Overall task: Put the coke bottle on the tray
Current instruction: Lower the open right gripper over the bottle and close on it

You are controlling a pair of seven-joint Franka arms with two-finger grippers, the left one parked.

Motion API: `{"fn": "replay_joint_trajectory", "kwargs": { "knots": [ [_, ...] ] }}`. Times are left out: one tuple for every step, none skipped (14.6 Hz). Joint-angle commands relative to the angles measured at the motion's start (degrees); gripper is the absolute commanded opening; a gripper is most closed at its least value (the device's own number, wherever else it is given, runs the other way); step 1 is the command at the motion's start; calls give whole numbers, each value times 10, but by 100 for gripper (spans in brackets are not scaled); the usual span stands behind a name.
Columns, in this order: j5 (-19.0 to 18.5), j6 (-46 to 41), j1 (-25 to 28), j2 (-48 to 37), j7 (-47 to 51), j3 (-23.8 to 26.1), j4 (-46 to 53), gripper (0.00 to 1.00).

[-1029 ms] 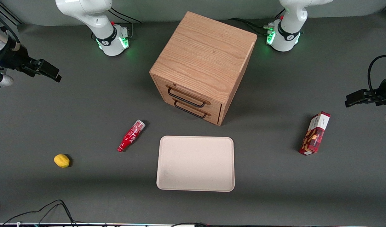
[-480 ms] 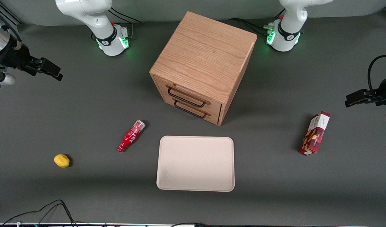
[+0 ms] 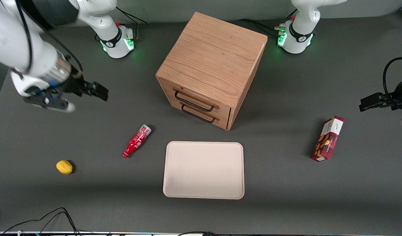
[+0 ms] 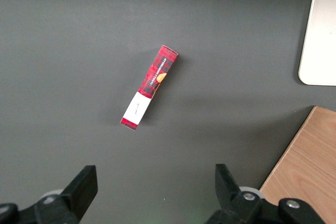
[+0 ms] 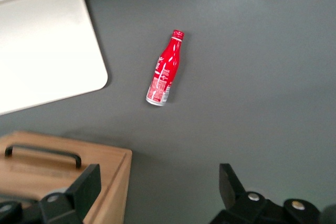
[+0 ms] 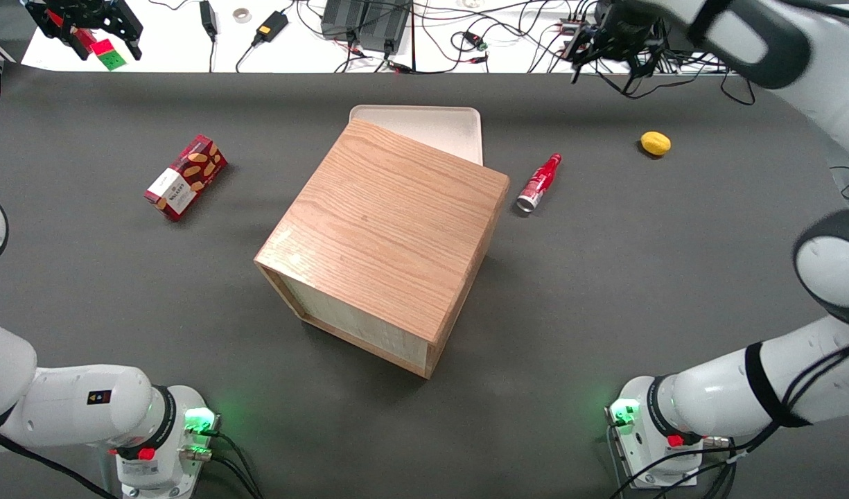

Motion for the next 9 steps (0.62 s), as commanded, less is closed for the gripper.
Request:
{"fn": "replay_joint_trajectory", "kwargs": {
  "knots": [
    [23, 85, -3, 57, 82, -3, -55, 100],
    [23, 137, -1, 71, 114, -2, -92, 100],
    [22, 179, -1, 93, 136, -1, -117, 100],
    [18, 213, 1, 119, 148, -1, -130, 100],
    [16, 240, 1, 141, 153, -1, -134, 100],
    [16, 261, 1, 162, 153, -1, -137, 100],
    [16, 286, 0, 177, 153, -1, -144, 100],
    [15, 314, 0, 184, 153, -1, -159, 100],
    [14, 342, -1, 191, 153, -1, -171, 100]
  ]
}}
